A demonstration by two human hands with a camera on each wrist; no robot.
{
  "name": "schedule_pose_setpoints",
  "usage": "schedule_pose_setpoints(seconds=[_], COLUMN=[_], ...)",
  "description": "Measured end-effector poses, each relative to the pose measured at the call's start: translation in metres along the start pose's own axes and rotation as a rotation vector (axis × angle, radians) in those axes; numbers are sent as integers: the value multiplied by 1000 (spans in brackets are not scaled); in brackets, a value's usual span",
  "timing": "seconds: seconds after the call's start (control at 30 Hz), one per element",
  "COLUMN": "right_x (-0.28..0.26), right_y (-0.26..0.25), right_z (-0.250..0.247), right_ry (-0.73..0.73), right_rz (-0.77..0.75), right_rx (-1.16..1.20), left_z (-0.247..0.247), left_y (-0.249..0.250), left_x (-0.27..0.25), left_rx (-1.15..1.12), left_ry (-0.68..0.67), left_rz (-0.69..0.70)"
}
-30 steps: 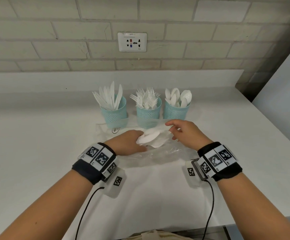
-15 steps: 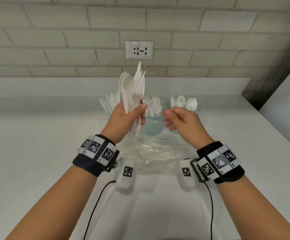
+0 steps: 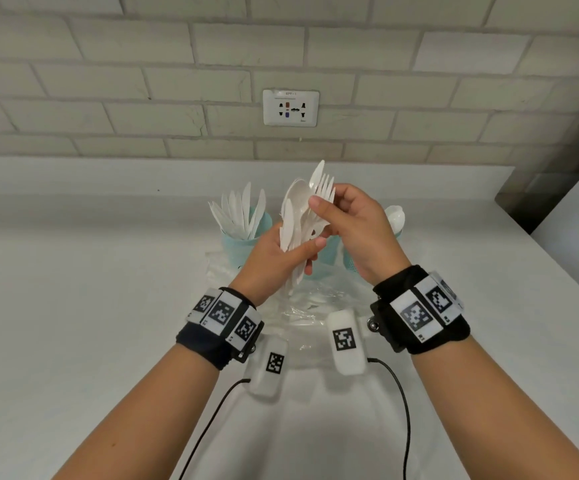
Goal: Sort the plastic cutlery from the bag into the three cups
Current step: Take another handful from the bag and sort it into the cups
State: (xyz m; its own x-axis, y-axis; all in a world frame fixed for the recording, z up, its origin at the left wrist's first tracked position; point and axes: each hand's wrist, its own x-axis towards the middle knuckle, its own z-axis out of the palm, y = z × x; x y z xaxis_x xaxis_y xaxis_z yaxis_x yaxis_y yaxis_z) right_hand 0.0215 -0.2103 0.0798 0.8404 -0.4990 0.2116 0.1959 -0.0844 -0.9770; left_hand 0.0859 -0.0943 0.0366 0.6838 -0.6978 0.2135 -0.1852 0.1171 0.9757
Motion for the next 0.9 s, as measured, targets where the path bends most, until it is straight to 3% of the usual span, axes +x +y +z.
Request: schedule_pose_setpoints(seconds=[0.13,0.27,0.47,0.57,0.67,0.8,0.9], right_x=[0,6,24,35,46,50,47], right_y=[2,-2,-21,-22,-7,26,45], right_z=[0,-9,-30,-39,-38,-25,-22], right_ry=[-33,34,160,255,287,115,-3], right_rz=[18,24,-117,-230,-192,-31,76], right_rx=[-50,144,277,65,-278,-693,-842], left_z=[-2,-9,-19,-23,-24,-26,-27], left_y=[-3,-8,-15,-18,-18,-17,-17], left_x=[-2,-4,-1,-1,-4,-4,-4], left_rx=[13,-20,-49,-74,-102,-132,-214], left_ry=[-16,18,131,154,141,119,78], left_rz=[6,-33,-76,-92,-96,-108,-145])
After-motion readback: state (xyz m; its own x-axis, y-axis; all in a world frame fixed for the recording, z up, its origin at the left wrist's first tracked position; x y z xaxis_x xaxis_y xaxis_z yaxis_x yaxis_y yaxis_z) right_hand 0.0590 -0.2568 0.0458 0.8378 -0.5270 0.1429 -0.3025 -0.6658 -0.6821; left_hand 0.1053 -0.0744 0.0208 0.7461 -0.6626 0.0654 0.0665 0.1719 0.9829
